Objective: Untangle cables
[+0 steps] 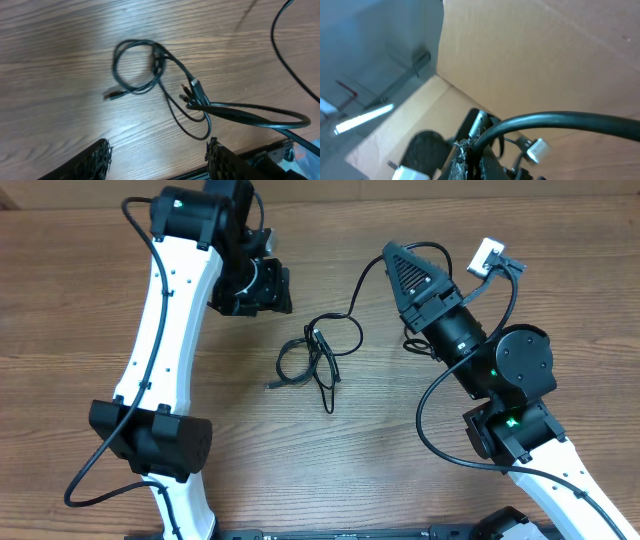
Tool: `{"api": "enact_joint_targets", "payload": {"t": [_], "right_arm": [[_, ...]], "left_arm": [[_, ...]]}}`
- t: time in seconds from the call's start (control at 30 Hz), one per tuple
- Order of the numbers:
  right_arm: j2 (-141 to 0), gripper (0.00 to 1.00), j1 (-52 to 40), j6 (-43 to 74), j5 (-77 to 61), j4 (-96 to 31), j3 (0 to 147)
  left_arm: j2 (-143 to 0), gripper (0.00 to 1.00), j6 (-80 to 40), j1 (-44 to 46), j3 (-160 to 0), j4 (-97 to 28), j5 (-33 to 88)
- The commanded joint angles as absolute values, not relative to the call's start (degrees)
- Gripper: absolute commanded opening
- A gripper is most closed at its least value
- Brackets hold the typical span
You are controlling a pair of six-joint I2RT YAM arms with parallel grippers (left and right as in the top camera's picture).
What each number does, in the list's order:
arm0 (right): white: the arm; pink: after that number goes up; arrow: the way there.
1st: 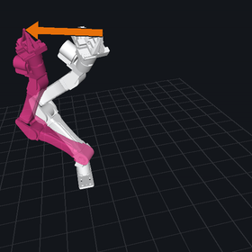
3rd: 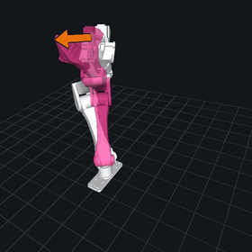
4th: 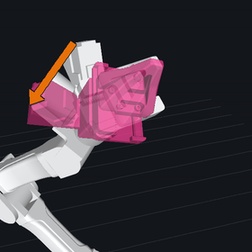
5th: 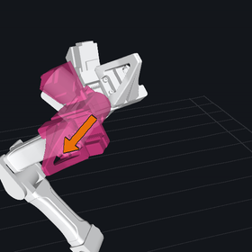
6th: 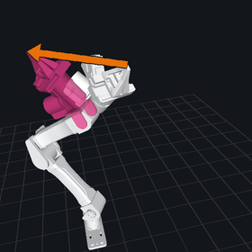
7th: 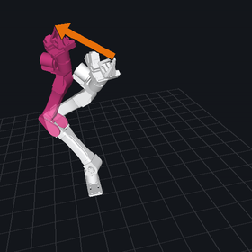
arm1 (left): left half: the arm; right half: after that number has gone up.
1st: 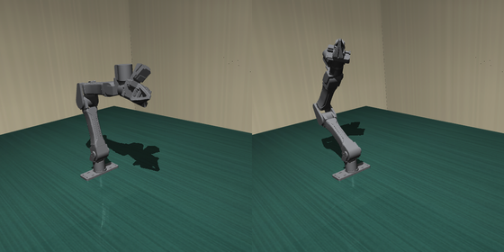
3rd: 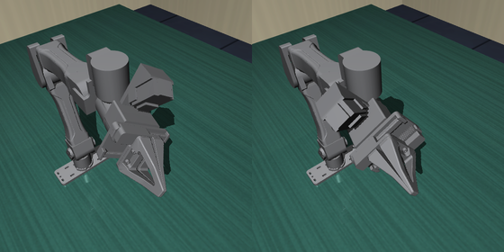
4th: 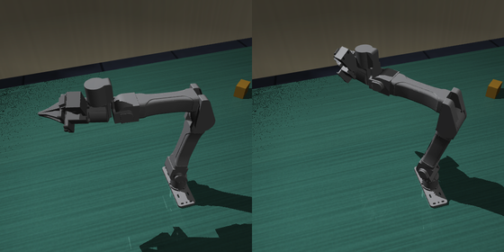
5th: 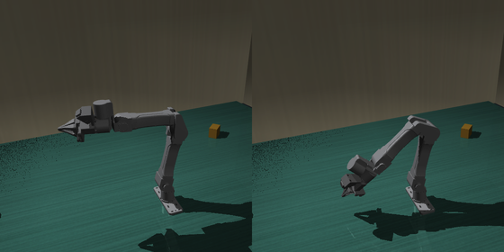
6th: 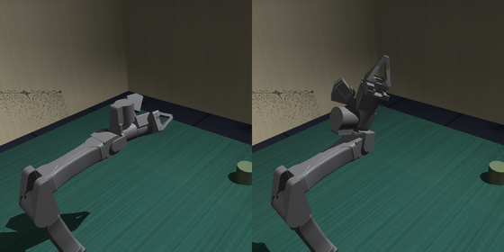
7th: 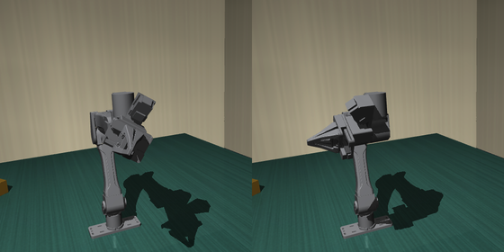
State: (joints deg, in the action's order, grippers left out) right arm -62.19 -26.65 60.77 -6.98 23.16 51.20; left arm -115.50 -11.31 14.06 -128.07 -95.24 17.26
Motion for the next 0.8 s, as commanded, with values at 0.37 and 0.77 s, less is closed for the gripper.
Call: {"api": "enact_joint_targets", "payload": {"t": [0.37,0.77], "right_arm": [[-61.1,0.04,-26.5,69.2,-4.6,30.8,51.5],[-61.2,0.04,-26.5,69.2,-3.2,27.8,51.5]], "left_arm": [[-116.0,0.64,-11.5,17.6,-118.2,-89.4,17.6],[-116.0,0.64,-2.6,17.7,-116.2,-88.3,25.8]]}}
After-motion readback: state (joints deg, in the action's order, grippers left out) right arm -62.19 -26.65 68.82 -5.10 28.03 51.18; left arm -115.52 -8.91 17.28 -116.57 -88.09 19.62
